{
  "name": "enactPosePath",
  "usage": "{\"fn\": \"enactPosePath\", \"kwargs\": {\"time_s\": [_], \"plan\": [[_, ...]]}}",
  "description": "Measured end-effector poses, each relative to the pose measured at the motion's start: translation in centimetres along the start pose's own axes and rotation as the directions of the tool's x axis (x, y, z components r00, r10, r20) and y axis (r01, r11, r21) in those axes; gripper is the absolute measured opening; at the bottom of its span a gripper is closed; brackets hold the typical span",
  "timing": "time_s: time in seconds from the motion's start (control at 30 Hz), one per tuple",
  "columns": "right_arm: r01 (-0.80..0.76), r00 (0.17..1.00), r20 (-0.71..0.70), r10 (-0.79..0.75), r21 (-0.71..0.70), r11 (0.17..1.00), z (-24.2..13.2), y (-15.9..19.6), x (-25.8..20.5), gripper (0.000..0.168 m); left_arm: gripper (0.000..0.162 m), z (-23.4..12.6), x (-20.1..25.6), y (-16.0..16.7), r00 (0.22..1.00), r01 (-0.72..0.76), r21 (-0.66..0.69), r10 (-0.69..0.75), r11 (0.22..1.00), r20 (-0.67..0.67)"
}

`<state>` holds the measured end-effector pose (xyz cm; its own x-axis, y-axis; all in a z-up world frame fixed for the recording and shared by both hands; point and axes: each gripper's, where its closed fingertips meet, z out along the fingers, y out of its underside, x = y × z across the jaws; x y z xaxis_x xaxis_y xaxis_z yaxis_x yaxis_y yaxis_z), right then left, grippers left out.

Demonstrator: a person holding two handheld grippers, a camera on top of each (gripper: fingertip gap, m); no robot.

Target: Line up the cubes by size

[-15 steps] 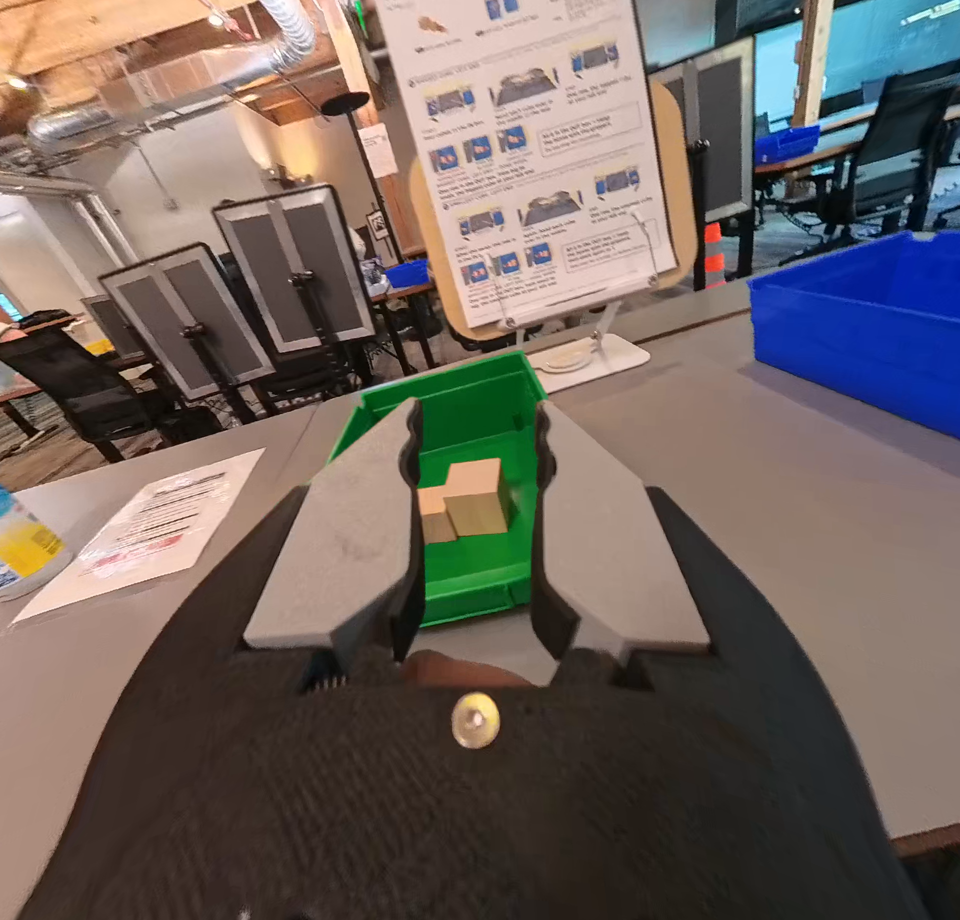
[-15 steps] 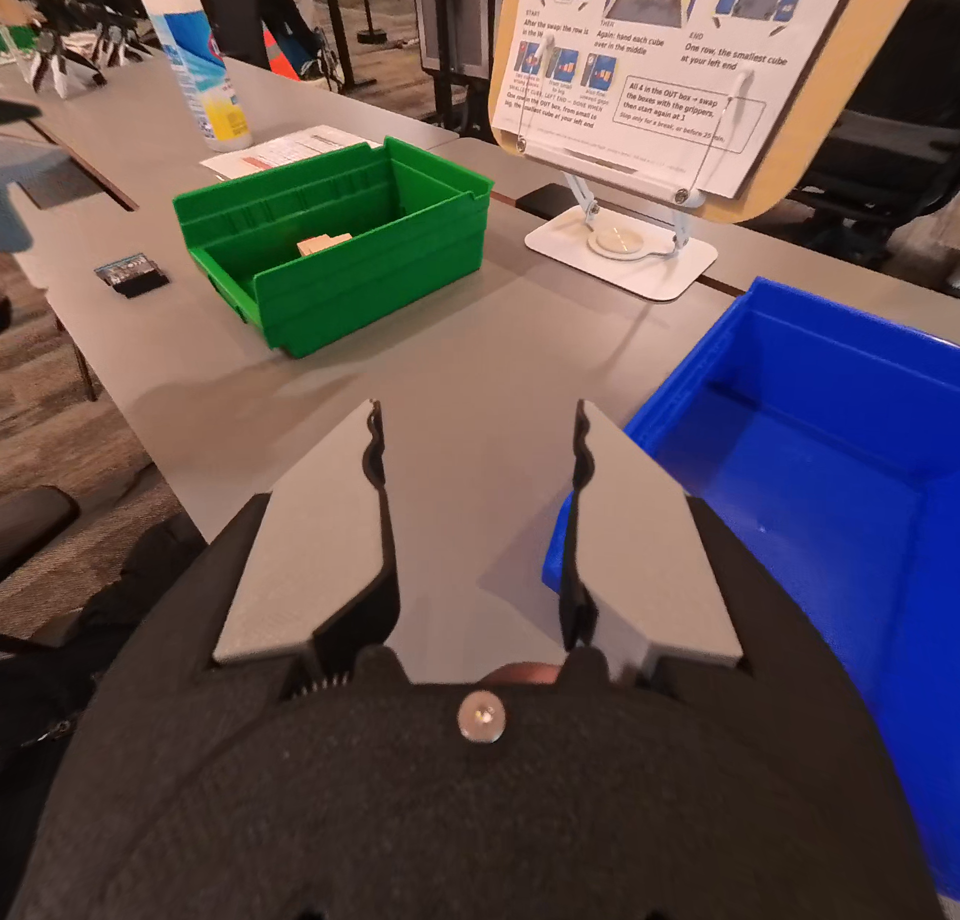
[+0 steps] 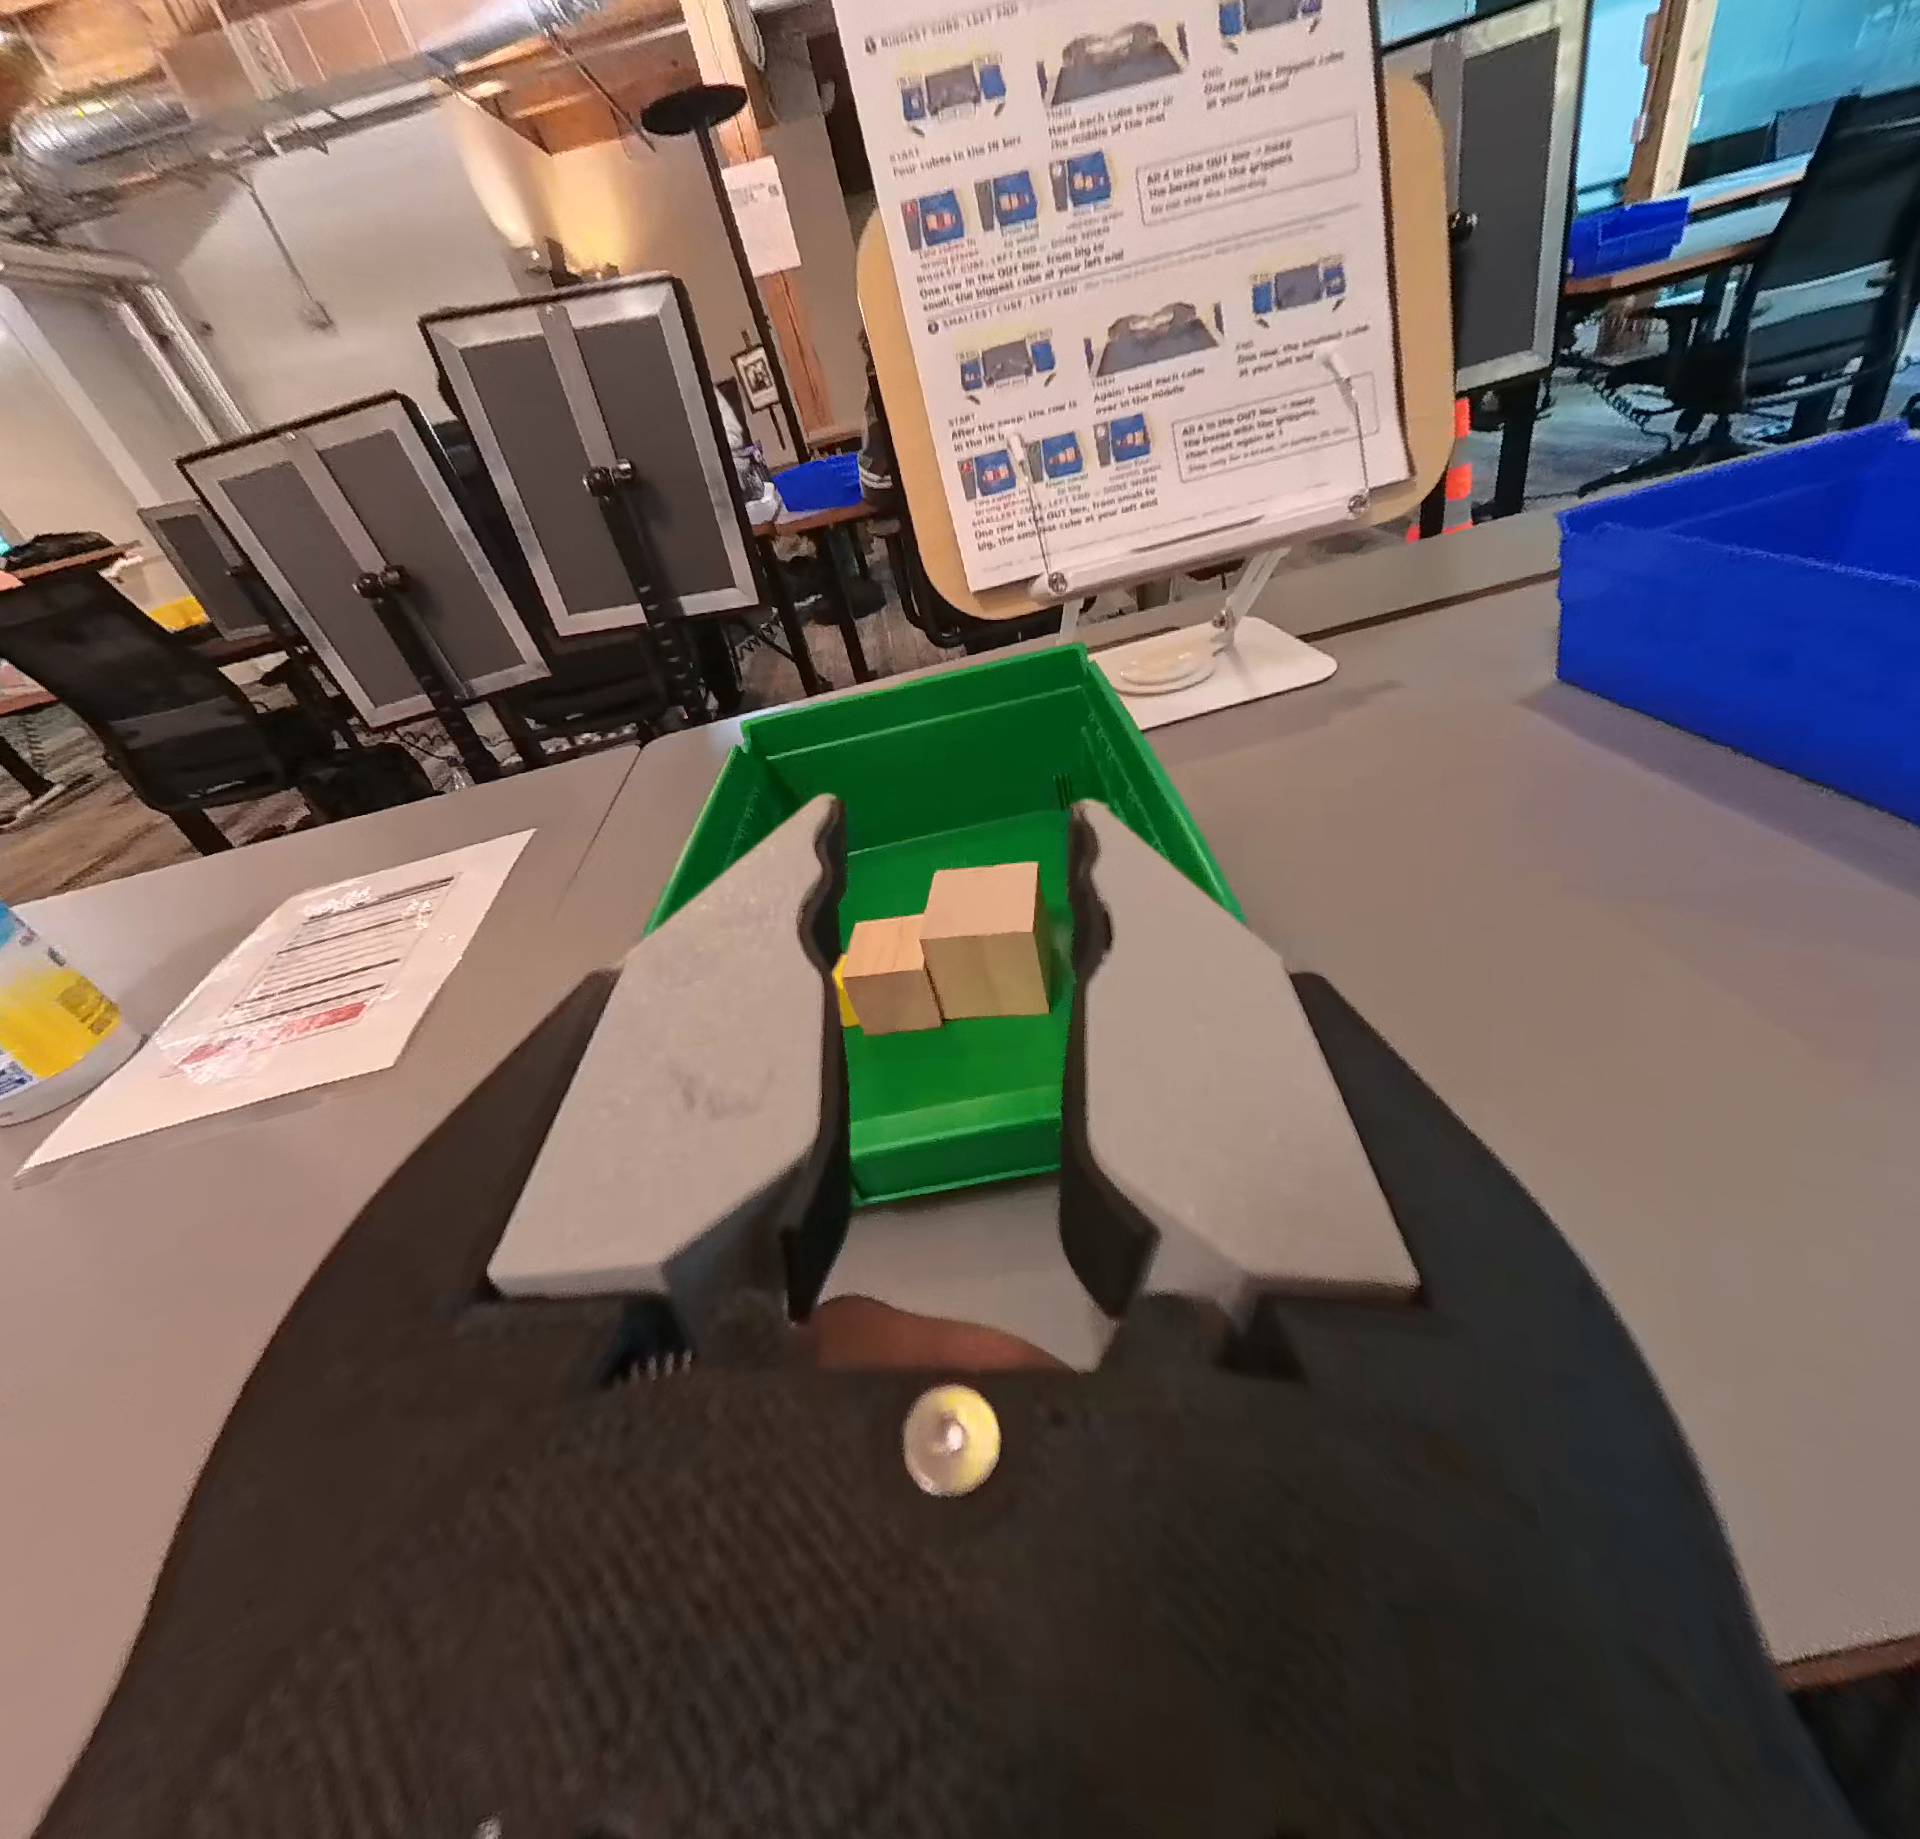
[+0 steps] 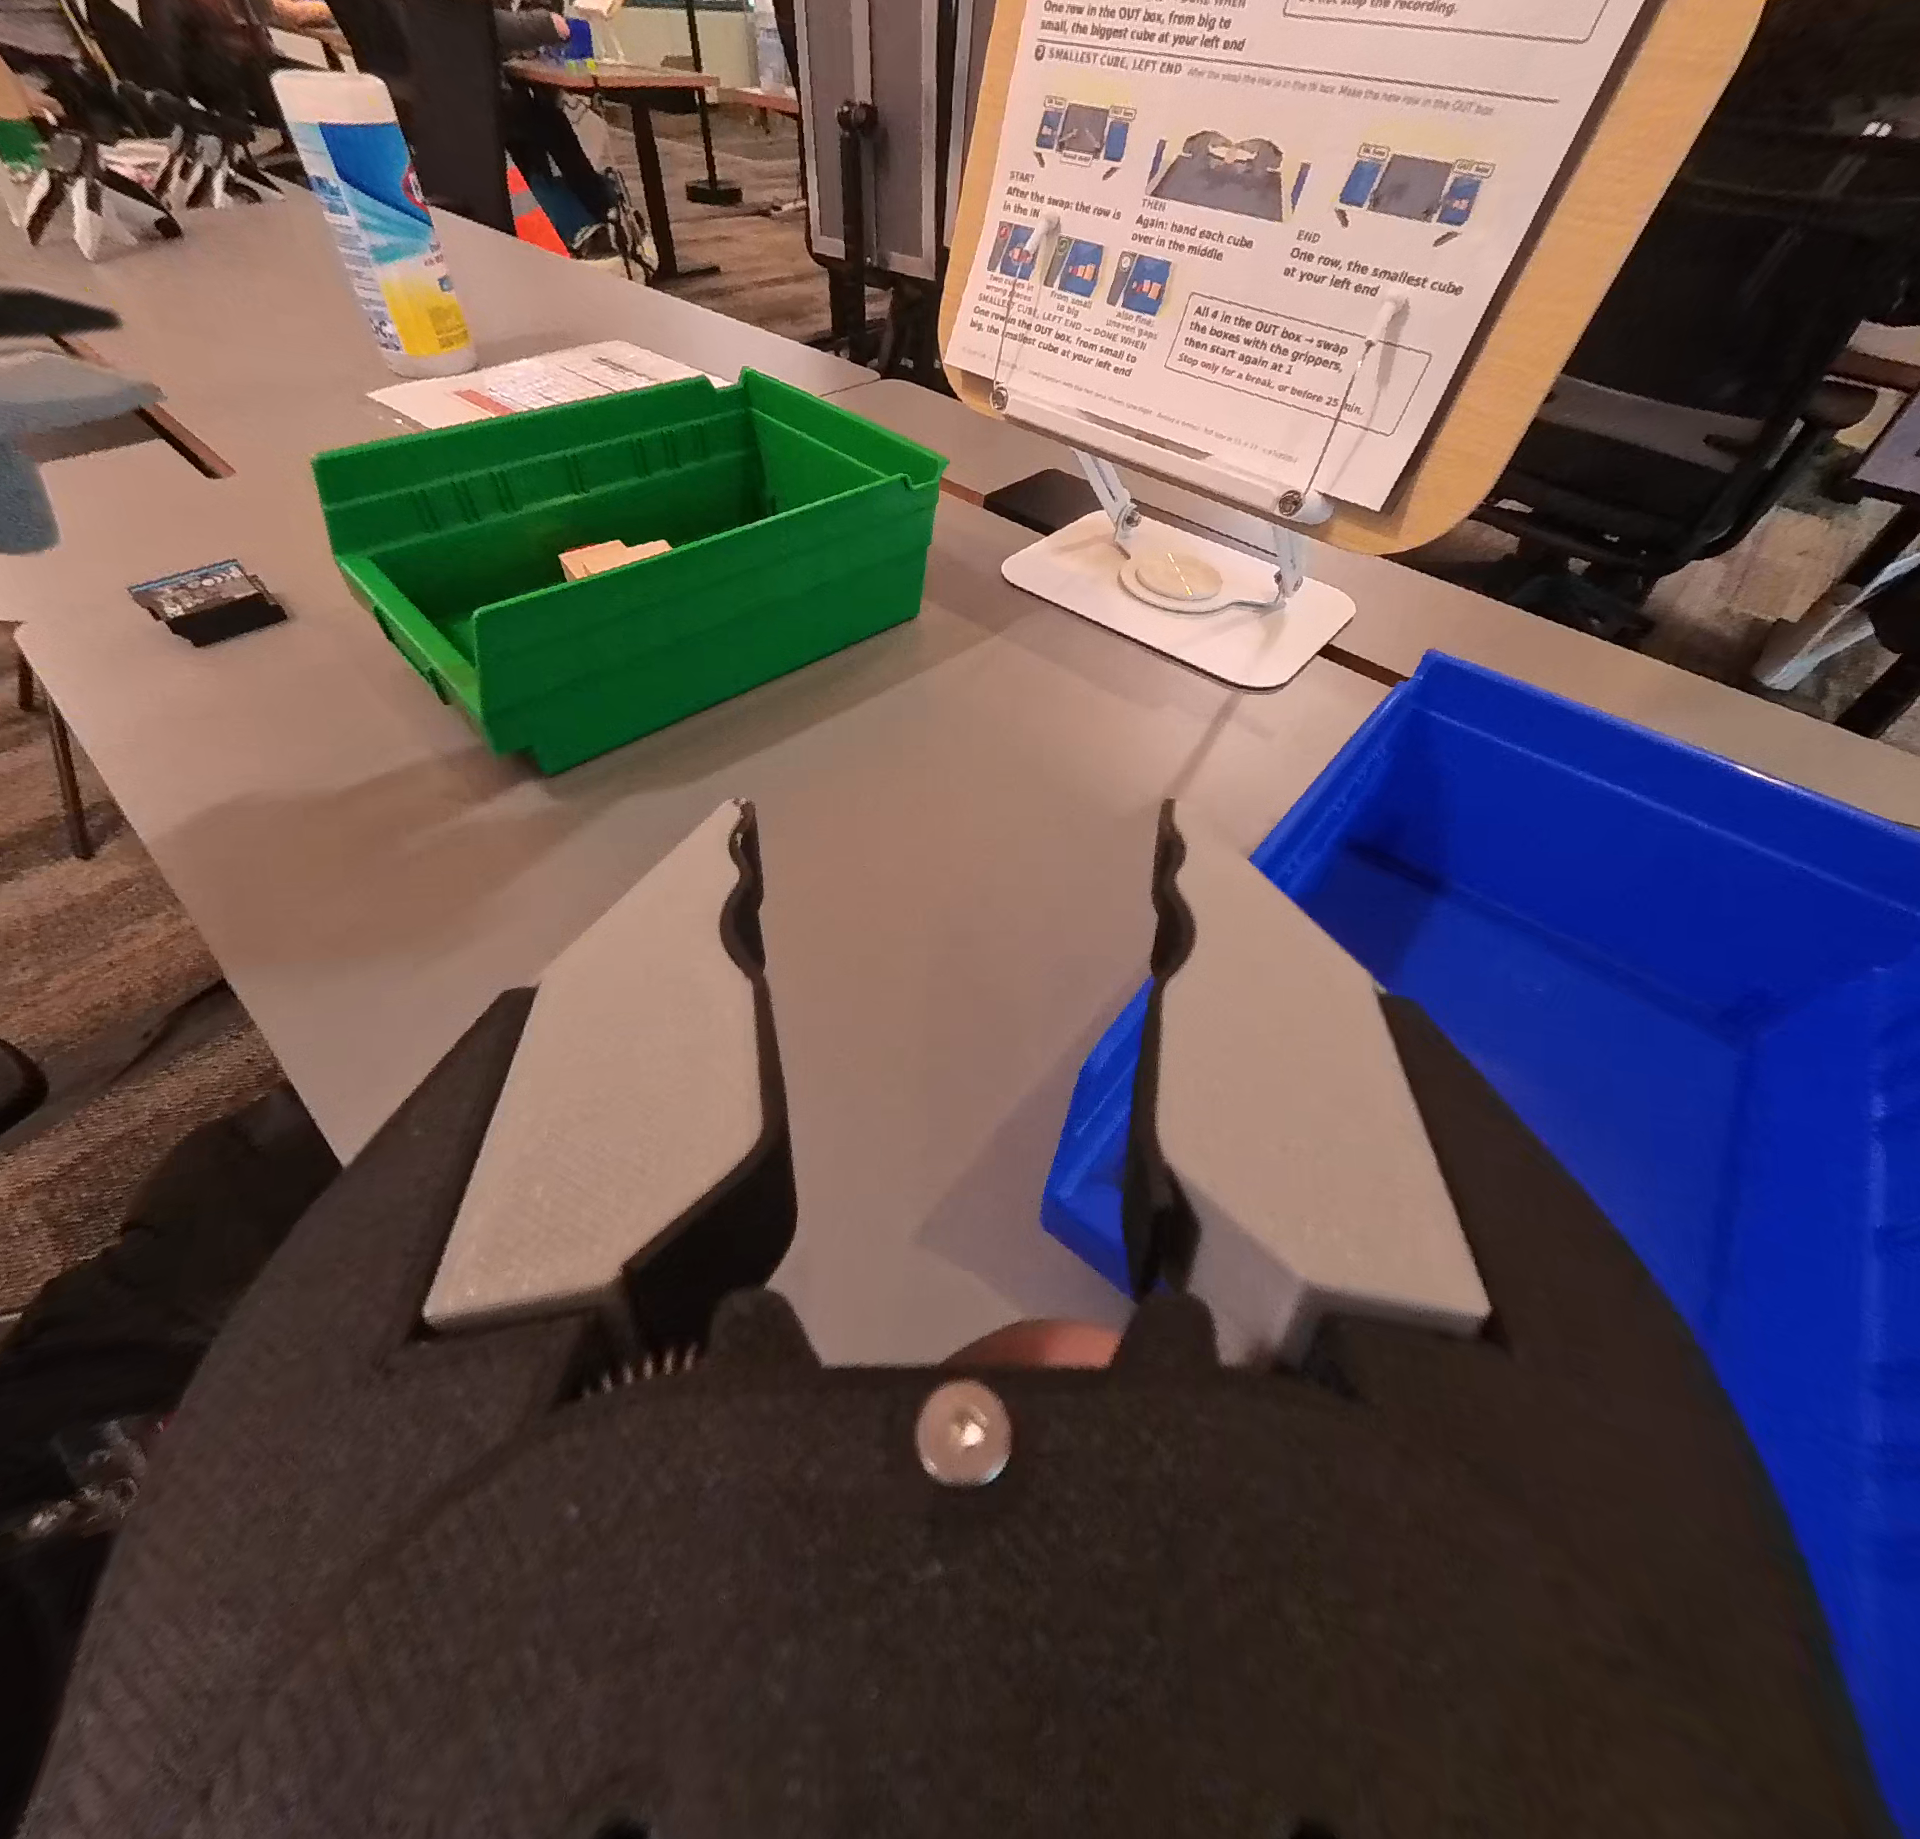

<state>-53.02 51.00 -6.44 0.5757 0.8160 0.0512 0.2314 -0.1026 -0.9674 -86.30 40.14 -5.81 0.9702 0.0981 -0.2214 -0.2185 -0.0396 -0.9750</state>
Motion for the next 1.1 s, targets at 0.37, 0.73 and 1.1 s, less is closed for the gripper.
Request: {"fn": "enactPosePath", "kwargs": {"time_s": [0.37,0.73,1.1], "plan": [[-0.022,0.999,0.024,0.022,0.013,1.0,0.4,0.0,0.0,0.074,0.04,0.6,0.5,0.7,1.0,-0.025,-0.022,0.025,0.999,-0.01],[-0.01,0.999,0.034,0.01,-0.005,1.0,1.1,0.6,-0.2,0.074,0.041,2.4,1.0,4.2,0.998,0.031,-0.138,-0.039,0.99,-0.057],[0.015,1.0,0.019,-0.014,-0.019,1.0,1.0,0.9,0.0,0.075,0.04,4.8,-1.0,8.9,0.998,0.058,-0.257,-0.058,0.965,0.007]]}}
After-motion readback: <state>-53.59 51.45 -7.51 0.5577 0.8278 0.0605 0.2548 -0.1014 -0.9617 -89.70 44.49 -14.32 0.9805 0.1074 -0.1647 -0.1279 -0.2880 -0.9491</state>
